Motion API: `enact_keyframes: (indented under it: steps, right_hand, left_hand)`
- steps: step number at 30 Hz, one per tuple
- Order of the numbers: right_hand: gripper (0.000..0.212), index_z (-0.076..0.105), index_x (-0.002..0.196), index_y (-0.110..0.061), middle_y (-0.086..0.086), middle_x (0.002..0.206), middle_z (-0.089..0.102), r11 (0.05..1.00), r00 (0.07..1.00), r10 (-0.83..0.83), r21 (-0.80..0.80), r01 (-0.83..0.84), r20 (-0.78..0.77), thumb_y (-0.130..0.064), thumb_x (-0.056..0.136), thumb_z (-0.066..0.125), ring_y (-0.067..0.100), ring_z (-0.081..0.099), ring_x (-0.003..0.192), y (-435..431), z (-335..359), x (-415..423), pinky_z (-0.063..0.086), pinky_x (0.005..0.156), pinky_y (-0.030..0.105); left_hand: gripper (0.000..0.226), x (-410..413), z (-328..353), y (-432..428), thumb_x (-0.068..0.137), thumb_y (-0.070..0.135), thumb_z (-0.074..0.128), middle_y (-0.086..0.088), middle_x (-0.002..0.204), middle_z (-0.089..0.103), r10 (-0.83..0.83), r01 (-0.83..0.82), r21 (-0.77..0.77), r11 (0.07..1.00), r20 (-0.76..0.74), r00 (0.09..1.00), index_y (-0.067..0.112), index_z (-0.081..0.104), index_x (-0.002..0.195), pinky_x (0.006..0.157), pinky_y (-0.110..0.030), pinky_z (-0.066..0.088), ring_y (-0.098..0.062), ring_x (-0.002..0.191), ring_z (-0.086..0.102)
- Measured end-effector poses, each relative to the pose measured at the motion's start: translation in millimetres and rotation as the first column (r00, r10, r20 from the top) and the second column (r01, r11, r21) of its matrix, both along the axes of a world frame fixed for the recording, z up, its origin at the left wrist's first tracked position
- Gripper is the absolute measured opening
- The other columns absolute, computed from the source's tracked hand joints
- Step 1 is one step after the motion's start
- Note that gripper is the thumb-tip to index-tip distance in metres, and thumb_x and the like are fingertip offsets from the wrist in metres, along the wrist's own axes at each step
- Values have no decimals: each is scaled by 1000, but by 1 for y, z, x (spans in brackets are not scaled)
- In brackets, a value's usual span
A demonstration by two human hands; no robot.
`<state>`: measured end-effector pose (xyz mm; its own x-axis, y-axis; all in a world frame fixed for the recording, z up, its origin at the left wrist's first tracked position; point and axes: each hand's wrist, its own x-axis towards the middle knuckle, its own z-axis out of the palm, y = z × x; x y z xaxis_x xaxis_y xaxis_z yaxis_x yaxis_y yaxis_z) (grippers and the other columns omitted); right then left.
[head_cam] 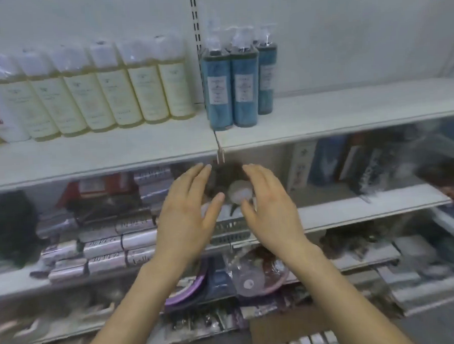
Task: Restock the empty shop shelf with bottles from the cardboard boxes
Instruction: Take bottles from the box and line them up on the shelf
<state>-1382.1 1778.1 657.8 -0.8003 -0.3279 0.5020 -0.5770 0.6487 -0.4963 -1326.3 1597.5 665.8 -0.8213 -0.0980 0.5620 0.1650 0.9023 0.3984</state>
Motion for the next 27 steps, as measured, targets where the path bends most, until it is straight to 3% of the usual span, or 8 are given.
enact_keyframes:
  steps: [7, 10, 18, 23, 27]
  right_hand:
    - [67, 48, 153, -4, 17, 155, 48, 933, 971, -215, 316, 171, 108, -13, 91, 71, 36, 45, 146, 74, -86, 72, 40, 120, 48]
    - [68, 42, 159, -7, 18, 162, 41, 884, 944, -273, 437, 170, 185, -17, 96, 66, 35, 36, 152, 112, -119, 100, 33, 124, 48]
    - [67, 46, 155, -11, 16, 159, 44, 824, 911, -273, 564, 56, 308, -30, 95, 69, 36, 37, 152, 210, -217, 126, 31, 124, 51]
    - [67, 48, 153, -18, 14, 154, 47, 768, 855, -223, 624, -141, 469, -49, 97, 68, 35, 47, 140, 269, -306, 131, 38, 118, 48]
    - [66, 47, 155, -16, 14, 158, 45, 746, 768, -199, 602, -285, 609, -45, 99, 67, 36, 45, 144, 298, -387, 135, 38, 117, 49]
  left_hand:
    - [63, 43, -101, 70, 103, 41, 61, -11, 160, 49, -96, 114, -61, 992, 238, 966, 12, 49, 157, 116, -54, 45, -34, 145, 47]
    - [66, 63, -136, 103, 100, 43, 61, -12, 161, 47, -103, 148, -108, 983, 345, 933, 13, 48, 158, 110, -57, 48, -37, 144, 47]
    - [68, 95, -232, 187, 94, 45, 73, -13, 163, 44, 35, 102, -220, 970, 543, 839, 18, 53, 154, 106, -58, 48, -38, 146, 44]
    - [62, 132, -315, 237, 89, 39, 81, -15, 156, 47, 142, 17, -207, 978, 726, 673, 18, 59, 143, 100, -58, 52, -42, 137, 49]
    - [75, 152, -399, 264, 88, 37, 81, -14, 154, 49, 175, -41, -182, 982, 821, 543, 17, 51, 153, 100, -59, 51, -43, 131, 54]
